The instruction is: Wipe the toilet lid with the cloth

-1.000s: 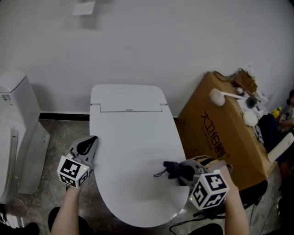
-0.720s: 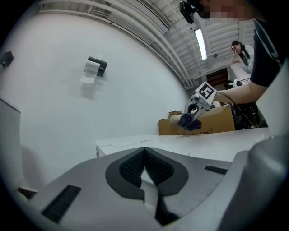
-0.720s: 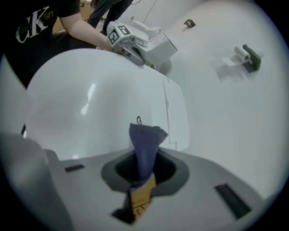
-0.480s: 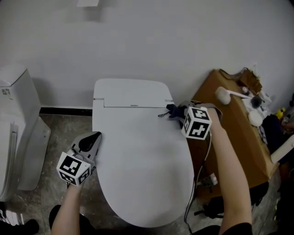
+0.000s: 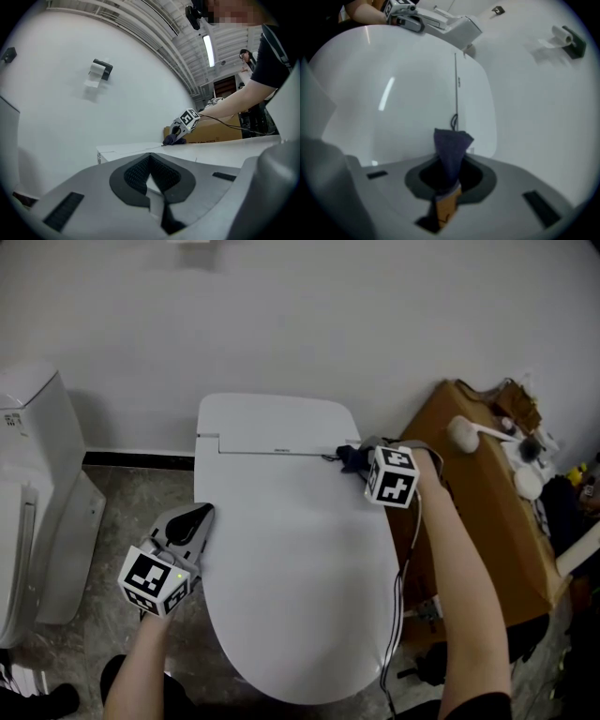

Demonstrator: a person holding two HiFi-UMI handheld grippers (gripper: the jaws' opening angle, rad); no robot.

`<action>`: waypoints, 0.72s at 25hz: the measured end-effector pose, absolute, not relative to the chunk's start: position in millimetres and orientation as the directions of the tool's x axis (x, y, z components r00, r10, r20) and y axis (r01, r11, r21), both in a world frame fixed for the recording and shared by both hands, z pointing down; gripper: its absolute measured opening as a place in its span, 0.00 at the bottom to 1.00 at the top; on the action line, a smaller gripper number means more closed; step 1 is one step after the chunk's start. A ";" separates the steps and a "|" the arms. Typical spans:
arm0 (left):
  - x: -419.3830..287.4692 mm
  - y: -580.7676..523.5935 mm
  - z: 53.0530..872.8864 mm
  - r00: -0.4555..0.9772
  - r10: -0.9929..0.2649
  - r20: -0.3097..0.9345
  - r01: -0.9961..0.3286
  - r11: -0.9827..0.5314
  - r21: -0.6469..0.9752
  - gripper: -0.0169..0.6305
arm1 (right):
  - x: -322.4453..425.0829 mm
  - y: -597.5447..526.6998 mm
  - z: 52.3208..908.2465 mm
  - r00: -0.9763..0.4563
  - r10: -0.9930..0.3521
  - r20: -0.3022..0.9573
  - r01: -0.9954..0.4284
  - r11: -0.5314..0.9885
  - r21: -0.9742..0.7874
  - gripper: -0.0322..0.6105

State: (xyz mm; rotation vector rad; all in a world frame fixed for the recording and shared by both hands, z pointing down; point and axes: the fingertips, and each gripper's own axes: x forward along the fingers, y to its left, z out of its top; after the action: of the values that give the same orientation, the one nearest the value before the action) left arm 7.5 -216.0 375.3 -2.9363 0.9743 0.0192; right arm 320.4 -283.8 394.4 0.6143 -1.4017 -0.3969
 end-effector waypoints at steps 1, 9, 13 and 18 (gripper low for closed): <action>7.1 -215.6 375.4 0.801 -0.598 -0.029 -0.599 -0.800 -0.041 0.05 | 321.0 -281.0 397.8 0.141 -0.590 0.795 -0.100 0.791 0.604 0.15; 6.2 -216.7 374.5 0.800 -0.599 -0.043 -0.600 -0.800 -0.030 0.05 | 318.6 -261.3 408.7 0.134 -0.565 0.814 -0.094 0.810 0.578 0.15; 5.9 -215.8 375.3 0.800 -0.599 -0.038 -0.600 -0.799 -0.035 0.05 | 313.2 -248.8 410.5 0.110 -0.563 0.819 -0.100 0.813 0.573 0.15; 5.8 -216.3 375.3 0.799 -0.601 -0.035 -0.602 -0.798 -0.039 0.05 | 310.6 -236.9 410.2 0.092 -0.581 0.808 -0.095 0.803 0.588 0.15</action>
State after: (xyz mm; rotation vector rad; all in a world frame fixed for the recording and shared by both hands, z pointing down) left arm 5.8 -216.3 375.3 -2.9337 0.9814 0.0326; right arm 310.6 -236.9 410.2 0.5809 -1.4531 -0.3930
